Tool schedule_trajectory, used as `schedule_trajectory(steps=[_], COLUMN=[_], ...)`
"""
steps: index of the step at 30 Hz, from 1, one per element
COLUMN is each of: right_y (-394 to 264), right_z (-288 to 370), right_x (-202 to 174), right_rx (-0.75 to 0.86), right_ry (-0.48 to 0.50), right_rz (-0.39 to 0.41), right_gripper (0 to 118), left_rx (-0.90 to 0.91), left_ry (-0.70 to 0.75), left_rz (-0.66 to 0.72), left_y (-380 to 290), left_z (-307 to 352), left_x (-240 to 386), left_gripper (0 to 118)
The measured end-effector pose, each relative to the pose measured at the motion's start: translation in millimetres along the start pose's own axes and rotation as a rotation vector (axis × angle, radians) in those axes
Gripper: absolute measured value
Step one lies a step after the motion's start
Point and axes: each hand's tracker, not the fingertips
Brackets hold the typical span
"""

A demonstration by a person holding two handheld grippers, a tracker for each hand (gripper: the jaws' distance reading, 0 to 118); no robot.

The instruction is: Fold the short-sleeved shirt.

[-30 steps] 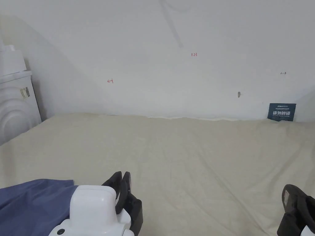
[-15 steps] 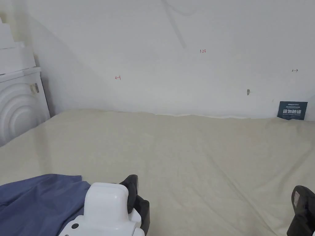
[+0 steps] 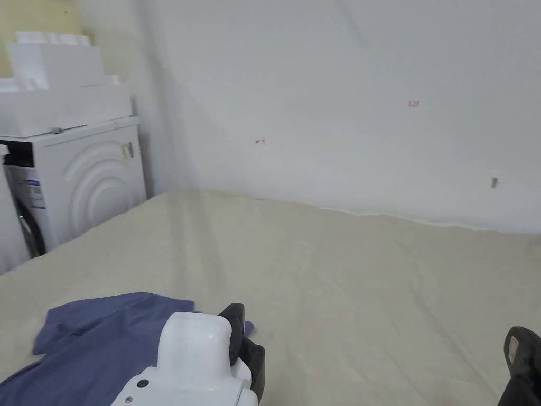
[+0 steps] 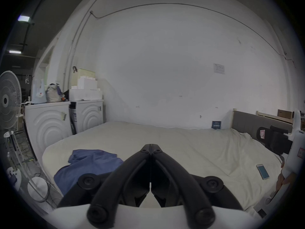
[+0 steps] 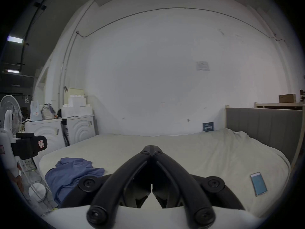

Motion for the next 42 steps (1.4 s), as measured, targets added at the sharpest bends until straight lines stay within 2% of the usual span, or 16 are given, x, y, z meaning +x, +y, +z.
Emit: schedule_trajectory(steps=[3, 11, 16, 22, 28, 34, 42], right_y=[3, 2, -6, -16, -31, -58, -93], right_z=[-16, -41, -39, -40, -54, -82, -128], right_x=[-27, -120, -160, -177, -179, -180, -204], right_rx=[-0.009, -0.041, -0.069, -0.102, -0.155, -0.254, -0.382], right_ry=[0.110, 0.407, 0.531, 0.589, 0.573, 0.547, 0.515], right_rz=[0.002, 0.007, 0.014, 0.023, 0.027, 0.031, 0.060], right_gripper=[0, 0, 0, 0, 0, 0, 0], left_rx=[0.005, 0.036, 0.032, 0.005, -0.061, -0.227, -0.429], left_ry=[0.070, 0.379, 0.501, 0.531, 0.502, 0.446, 0.344], left_rz=[0.011, 0.038, 0.053, 0.056, 0.093, 0.137, 0.161], left_y=[7, 14, 13, 2, -15, -58, -117], left_z=[7, 45, 65, 63, 40, -17, -111], left_x=[-24, -97, -128, -144, -154, -173, -193], left_gripper=[0, 0, 0, 0, 0, 0, 0])
